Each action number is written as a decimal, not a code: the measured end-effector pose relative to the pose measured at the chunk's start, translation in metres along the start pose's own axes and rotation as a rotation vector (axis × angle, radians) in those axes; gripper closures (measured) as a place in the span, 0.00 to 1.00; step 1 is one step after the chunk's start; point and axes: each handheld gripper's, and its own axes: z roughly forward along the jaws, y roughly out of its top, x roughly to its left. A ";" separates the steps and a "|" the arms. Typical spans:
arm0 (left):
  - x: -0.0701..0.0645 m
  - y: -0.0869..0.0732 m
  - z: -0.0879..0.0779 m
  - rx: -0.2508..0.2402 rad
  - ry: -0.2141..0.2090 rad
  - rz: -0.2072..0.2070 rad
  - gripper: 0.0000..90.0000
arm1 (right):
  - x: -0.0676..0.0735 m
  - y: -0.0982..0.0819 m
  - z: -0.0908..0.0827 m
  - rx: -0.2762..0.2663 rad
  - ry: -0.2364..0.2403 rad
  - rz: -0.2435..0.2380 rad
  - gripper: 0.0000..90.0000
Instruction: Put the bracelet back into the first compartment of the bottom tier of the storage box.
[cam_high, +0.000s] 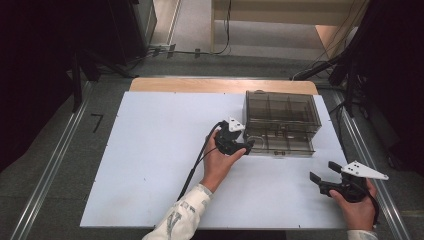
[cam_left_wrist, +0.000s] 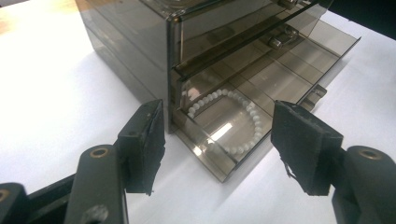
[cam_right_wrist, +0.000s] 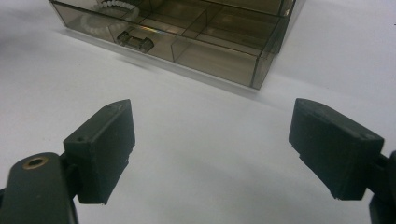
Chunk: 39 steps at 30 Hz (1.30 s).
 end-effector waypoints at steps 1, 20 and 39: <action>0.001 -0.001 -0.001 0.003 -0.002 -0.002 0.40 | 0.000 0.000 0.000 0.000 0.000 -0.001 0.14; 0.011 -0.019 -0.026 -0.033 0.001 -0.019 0.30 | 0.001 -0.001 0.001 0.009 -0.002 -0.002 0.14; 0.024 -0.037 -0.054 -0.064 0.033 -0.037 0.28 | 0.001 -0.002 0.000 0.016 -0.007 0.000 0.14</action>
